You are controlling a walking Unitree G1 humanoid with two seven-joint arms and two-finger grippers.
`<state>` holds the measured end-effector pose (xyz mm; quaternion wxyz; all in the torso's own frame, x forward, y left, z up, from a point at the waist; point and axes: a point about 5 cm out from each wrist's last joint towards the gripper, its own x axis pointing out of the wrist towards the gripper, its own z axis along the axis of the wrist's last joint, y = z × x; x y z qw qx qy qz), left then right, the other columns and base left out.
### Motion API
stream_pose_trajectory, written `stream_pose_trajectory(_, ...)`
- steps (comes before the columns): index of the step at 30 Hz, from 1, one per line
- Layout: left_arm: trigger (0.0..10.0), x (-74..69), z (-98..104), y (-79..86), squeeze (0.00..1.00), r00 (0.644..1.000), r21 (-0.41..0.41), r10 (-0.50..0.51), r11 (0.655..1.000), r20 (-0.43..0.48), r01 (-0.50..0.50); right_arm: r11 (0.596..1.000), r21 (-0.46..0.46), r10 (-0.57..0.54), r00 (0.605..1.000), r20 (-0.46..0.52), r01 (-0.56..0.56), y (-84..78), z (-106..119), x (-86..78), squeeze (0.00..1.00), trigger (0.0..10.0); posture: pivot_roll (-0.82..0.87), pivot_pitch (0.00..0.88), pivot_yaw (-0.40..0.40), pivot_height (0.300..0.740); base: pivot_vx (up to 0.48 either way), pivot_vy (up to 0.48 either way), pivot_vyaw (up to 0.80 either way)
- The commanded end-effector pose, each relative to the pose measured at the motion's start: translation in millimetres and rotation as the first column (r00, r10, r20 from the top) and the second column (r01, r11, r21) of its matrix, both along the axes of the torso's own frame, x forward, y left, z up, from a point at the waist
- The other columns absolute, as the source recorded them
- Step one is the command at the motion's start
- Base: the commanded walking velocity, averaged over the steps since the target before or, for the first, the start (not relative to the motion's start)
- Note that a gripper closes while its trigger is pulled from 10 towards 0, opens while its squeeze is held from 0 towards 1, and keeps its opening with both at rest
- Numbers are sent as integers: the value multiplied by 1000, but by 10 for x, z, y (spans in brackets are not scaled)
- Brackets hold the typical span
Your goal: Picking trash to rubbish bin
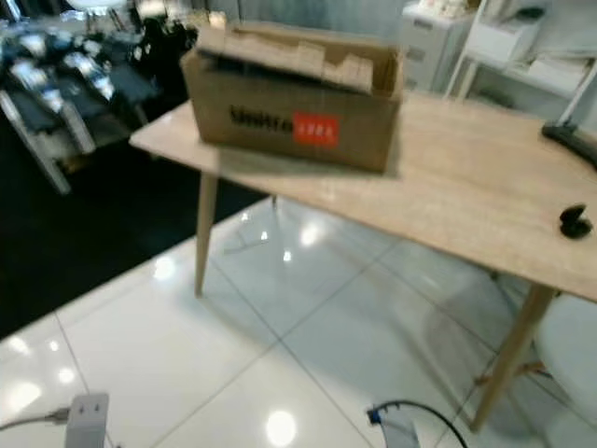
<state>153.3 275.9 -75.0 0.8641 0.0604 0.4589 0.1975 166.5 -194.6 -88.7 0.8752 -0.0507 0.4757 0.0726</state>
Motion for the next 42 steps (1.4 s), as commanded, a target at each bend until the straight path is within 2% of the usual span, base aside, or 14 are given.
stream_pose_trajectory(1, 10000, -134, -90, -94, 0, 998, -28, -18, 999, -58, 16, 999, -5, -45, 997, -56, 45, -34, -60, -137, 0, 10000, 42, 95, -14, 740, 0, 0, -788)
stream_pose_trajectory(2, 10000, -134, -90, -94, 0, 998, -28, -18, 999, -58, 16, 999, -5, -45, 997, -56, 45, -34, -60, -137, 0, 10000, 42, 95, -14, 740, 0, 0, -788)
stream_pose_trajectory(6, 10000, -303, -156, -111, 0, 993, -38, -18, 999, -115, 14, 996, -13, -84, 993, -82, 83, -60, -89, -213, 0, 10000, 39, 92, -11, 740, 0, 0, -788)
stream_pose_trajectory(10, 10000, -360, -180, -132, 0, 991, -44, -21, 999, -130, 15, 996, -28, -88, 991, -104, 86, -92, -110, -281, 0, 10000, 48, 90, -16, 740, 0, 0, -788)
stream_pose_trajectory(17, 10000, -333, -176, -142, 0, 992, -52, -26, 998, -124, 20, 996, -39, -84, 989, -119, 80, -107, -119, -310, 0, 10000, 54, 83, -19, 740, 0, 0, -788)
stream_pose_trajectory(33, 10000, -288, -163, -146, 0, 992, -58, -53, 997, -116, 46, 997, -70, -37, 991, -126, 28, -124, -102, -259, 0, 10000, 73, 81, -41, 740, 0, 0, -788)
stream_pose_trajectory(38, 10000, -290, -184, -212, 0, 991, -80, -62, 995, -118, 52, 993, -108, -51, 992, -118, 38, -271, -56, -204, 0, 10000, 87, 74, -54, 740, 0, 0, -788)
stream_pose_trajectory(42, 10000, -277, -193, -256, 0, 988, -91, -96, 992, -124, 85, 990, -122, -82, 991, -104, 69, -319, -31, -160, 0, 10000, 80, 73, -60, 740, 0, 0, -797)
